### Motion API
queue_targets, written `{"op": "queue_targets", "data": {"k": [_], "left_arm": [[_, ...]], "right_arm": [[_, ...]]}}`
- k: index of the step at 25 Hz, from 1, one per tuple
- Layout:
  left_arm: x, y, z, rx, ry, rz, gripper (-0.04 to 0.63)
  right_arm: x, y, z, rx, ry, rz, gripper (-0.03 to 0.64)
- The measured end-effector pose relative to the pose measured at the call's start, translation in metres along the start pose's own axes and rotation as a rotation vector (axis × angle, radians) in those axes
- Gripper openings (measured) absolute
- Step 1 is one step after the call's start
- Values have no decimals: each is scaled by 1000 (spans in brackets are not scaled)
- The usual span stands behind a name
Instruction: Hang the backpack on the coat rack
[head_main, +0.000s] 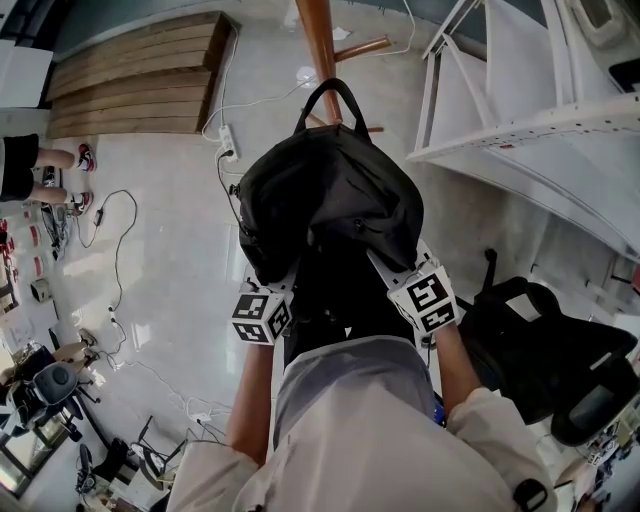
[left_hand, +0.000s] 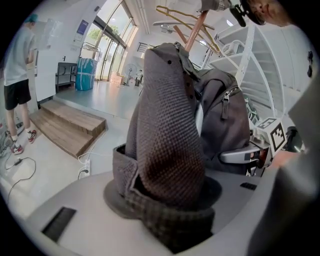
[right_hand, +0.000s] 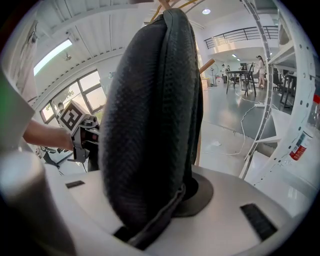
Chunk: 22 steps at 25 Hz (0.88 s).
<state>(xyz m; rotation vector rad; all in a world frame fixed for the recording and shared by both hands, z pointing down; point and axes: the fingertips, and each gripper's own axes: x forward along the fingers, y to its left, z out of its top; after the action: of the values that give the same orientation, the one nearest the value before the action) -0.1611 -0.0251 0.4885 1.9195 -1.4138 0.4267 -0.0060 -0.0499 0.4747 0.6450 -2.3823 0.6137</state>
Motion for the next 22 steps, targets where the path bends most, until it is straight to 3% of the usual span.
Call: {"op": "queue_targets", "data": {"k": [22], "left_arm": [[37,17,-23,-17,54,-10,183]], "right_arm": [[30,-22,-28,64,39,15,133]]}}
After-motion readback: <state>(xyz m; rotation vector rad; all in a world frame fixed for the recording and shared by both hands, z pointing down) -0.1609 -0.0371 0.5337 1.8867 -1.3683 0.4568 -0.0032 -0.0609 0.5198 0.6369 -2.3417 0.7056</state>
